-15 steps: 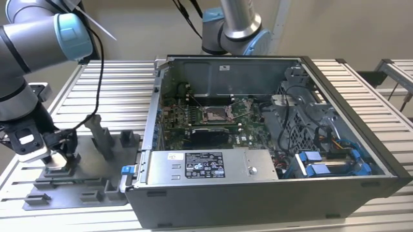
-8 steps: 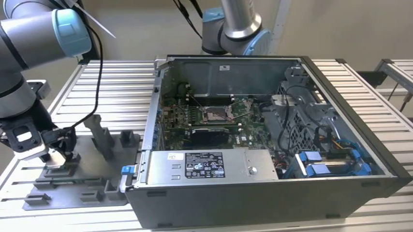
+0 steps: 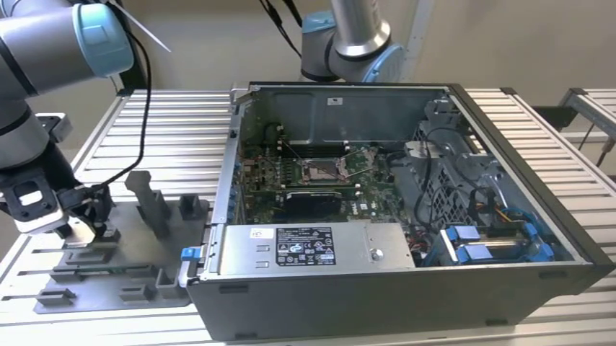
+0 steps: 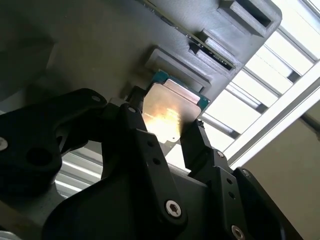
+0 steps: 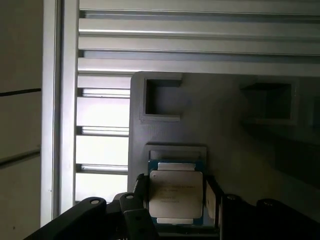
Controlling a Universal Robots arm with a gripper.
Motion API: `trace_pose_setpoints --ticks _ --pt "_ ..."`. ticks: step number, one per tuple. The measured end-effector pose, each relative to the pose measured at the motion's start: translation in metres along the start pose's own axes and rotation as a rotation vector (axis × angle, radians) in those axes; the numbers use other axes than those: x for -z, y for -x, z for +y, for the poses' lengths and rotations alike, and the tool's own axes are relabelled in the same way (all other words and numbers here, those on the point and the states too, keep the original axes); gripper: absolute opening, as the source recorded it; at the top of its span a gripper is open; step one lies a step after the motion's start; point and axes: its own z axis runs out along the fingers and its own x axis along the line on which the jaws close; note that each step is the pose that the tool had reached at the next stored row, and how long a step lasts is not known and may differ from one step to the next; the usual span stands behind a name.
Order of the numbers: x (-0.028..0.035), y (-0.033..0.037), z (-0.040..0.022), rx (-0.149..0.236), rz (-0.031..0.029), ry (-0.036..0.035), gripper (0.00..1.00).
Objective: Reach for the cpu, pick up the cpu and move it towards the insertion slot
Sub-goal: 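Pick up the cpu and move it towards the insertion slot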
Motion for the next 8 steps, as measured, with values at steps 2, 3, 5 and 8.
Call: trace_pose_setpoints --ticks 2,3,5,8 --pt "0.0030 0.0000 0.0001 0.000 -0.0001 0.0001 0.00" --pt "0.0046 0.0000 0.0002 0.000 -0.0001 0.0001 0.00" --pt "0.0077 0.0000 0.0003 0.000 0.0000 0.0000 0.00" --pt "0.0120 -0.0001 0.0005 0.000 0.0000 0.0000 0.00"
